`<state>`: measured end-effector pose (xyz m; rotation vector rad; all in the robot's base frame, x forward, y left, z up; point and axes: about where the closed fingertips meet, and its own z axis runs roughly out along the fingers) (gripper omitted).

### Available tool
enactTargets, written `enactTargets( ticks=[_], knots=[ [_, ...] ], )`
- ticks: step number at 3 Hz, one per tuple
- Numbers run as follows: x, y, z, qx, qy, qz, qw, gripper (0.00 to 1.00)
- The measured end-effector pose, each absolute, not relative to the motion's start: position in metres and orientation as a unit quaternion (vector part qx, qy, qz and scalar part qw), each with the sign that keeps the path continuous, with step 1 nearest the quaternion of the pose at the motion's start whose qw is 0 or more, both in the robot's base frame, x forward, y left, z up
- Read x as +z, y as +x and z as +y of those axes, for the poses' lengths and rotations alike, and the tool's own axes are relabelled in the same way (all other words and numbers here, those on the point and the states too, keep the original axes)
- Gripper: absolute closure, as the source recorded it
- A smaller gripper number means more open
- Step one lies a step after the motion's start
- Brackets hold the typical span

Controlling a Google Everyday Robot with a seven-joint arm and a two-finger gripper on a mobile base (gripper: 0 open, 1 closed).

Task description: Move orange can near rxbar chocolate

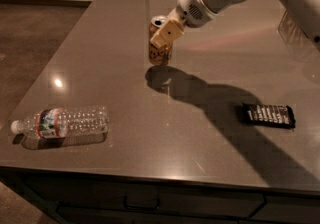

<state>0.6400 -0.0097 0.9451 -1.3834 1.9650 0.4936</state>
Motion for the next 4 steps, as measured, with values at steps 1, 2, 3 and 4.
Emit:
enactTargets(
  ticks=[1,2,3,4],
  knots=[
    [0.937,0.622,-0.04,0.195,-0.522,0.759,0.337,1.0],
    [0.928,0.609,-0.064,0.197,-0.516,0.763,0.336,1.0],
    [0.925,0.597,-0.092,0.192,-0.507,0.769,0.337,1.0],
    [0.924,0.589,-0.118,0.178,-0.499,0.779,0.335,1.0]
  ],
)
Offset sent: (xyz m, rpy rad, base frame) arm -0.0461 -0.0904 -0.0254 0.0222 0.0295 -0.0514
